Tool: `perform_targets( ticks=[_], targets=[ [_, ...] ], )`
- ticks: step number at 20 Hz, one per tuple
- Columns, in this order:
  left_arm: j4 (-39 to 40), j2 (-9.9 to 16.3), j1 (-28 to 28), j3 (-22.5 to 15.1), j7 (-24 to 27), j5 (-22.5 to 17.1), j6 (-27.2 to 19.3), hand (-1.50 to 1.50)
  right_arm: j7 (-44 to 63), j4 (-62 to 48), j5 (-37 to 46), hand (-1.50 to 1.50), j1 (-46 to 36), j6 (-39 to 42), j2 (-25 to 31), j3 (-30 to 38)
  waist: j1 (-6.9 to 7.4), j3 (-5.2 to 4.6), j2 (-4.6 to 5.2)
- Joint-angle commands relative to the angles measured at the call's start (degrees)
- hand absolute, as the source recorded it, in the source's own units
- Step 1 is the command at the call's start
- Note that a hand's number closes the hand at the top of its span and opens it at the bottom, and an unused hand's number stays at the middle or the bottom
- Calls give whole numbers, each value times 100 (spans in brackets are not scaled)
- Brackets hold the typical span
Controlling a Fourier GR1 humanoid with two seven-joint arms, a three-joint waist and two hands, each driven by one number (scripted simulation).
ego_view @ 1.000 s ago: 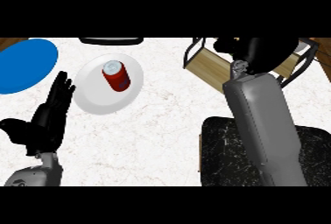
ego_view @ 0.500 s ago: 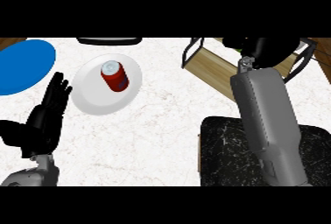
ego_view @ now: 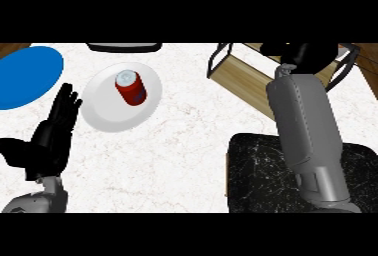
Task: Pick the lemon from the tray and place it in the tiered shelf
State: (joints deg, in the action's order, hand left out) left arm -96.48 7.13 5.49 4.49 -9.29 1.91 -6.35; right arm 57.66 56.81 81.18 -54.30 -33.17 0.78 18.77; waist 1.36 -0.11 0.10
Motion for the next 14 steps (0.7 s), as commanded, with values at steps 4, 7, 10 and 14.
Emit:
perform_targets(
  ticks=[4,7,10,14],
  targets=[
    [-20,-38,226,72,-221,-42,-81,0,33,-199,-308,-150,-317,-713,-41,5,-79,11,0],
    [-25,-147,-462,-90,343,12,73,0,-272,-15,-388,-150,-271,-1205,-29,25,-55,11,-2],
    [-117,25,14,86,-175,-4,-31,0,83,407,-120,-150,-394,-1108,5,19,-122,10,-22],
    [-31,27,-164,181,-55,-61,-3,0,899,1535,504,-150,174,-787,-76,-238,-215,6,-66]
  ],
)
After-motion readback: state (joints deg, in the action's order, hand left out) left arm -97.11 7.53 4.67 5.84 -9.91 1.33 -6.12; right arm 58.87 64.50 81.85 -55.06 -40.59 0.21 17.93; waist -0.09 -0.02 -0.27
